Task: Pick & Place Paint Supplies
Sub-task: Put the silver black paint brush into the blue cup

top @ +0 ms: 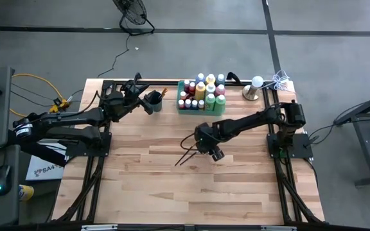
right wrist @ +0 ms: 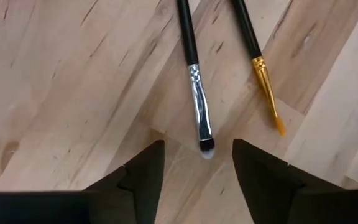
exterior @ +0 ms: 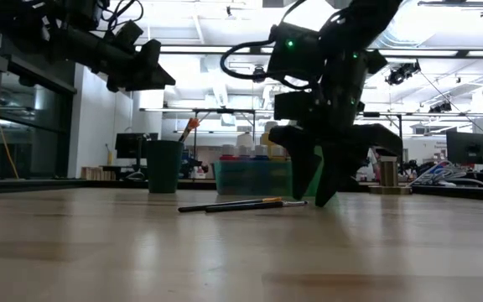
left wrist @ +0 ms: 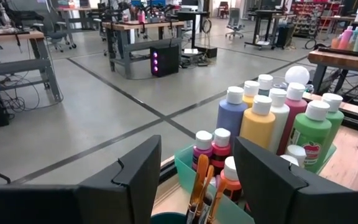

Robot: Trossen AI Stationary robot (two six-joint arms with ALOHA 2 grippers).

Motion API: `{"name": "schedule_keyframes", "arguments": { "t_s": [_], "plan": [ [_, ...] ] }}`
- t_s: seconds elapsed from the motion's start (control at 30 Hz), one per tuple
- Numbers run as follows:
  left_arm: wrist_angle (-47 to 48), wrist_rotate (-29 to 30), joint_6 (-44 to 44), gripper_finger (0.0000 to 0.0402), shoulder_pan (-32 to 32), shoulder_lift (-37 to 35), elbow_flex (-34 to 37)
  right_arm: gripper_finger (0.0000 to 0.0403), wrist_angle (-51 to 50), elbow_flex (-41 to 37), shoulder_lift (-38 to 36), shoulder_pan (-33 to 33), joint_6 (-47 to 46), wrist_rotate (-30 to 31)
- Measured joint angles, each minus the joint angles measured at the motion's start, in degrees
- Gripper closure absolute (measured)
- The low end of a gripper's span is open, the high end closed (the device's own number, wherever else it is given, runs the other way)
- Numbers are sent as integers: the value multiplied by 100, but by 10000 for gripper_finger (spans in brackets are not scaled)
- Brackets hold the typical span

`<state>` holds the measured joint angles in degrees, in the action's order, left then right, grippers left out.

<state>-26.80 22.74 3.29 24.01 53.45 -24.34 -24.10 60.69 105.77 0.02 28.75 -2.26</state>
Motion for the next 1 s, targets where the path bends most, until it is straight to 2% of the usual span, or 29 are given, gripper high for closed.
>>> {"name": "schedule_keyframes", "arguments": {
  "t_s": [0.6, 1.0],
  "plan": [
    [18, -2, 0, 203, 0, 0, 0, 322, 170, -4, 53, -7, 94, -92],
    [125, -2, 10, 203, 0, 0, 0, 351, -150, 2, 53, -12, -98, 60]
  ]
}}
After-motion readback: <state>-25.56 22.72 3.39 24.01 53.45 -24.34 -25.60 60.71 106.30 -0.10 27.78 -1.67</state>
